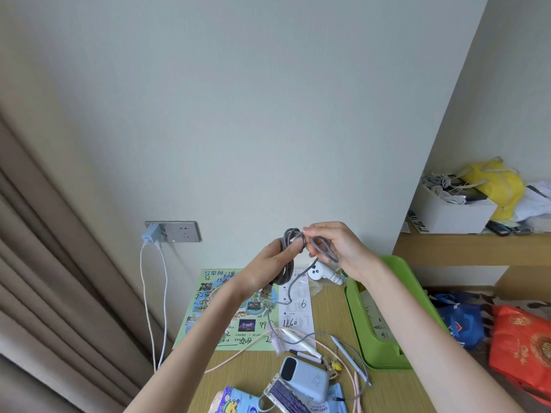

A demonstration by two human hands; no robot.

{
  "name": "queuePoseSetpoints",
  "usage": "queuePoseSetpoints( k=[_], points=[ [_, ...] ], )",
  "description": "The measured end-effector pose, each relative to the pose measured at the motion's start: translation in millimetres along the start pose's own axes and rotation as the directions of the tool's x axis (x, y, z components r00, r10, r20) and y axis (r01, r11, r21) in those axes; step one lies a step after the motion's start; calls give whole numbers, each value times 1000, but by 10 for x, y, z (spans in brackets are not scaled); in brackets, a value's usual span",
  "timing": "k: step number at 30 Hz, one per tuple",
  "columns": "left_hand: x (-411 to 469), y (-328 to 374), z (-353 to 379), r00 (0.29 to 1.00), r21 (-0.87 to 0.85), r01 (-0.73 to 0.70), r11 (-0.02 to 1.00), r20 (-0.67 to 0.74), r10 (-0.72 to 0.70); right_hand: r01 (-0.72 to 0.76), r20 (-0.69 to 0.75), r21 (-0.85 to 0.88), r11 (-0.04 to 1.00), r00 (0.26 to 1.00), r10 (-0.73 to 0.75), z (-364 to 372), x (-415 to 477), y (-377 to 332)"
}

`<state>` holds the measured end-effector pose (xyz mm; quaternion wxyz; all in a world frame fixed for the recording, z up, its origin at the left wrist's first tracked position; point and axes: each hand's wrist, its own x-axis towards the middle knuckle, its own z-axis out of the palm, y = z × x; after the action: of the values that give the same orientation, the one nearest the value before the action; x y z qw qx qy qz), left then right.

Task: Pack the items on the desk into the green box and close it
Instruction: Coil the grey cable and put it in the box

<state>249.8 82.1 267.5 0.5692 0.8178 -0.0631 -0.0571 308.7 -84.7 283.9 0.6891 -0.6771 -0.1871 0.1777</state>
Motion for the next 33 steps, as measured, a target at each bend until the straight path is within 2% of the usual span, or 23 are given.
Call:
queuePoseSetpoints(
  k=[4,10,13,16,19,23,26,30,33],
  points=[
    [72,-68,-26,1000,47,17,999,-18,-16,-14,-45,-53,999,999,12,-28,5,48],
    [186,-207,-207,954,32,110,993,-284,-96,4,-86,-170,985,996,-19,-172,-36,15],
    [203,-263,-345,910,115,153,982,-403,-95,74,-112,-213,974,989,-100,-215,-22,18],
    [214,-341,-486,847,229,254,940,-522,-102,130,-124,-202,971,980,-157,-253,-6,18],
    [209,-402,-640,793,215,304,928,-598,-121,146,-81,-195,970,983,-164,-313,-12,28],
    [191,-337,-769,785,20,210,978,-600,-156,127,19,-273,954,992,-127,-336,-20,81],
    [156,-225,-833,785,-141,157,977,-583,-210,87,21,-302,949,996,-85,-275,-2,133],
    [74,-81,-827,839,-268,97,959,-496,-223,15,-7,-266,964,1000,-18,-161,18,180],
    [44,-3,-755,874,-280,74,957,-444,-197,-97,51,-239,966,992,112,-56,39,184]
  ],
)
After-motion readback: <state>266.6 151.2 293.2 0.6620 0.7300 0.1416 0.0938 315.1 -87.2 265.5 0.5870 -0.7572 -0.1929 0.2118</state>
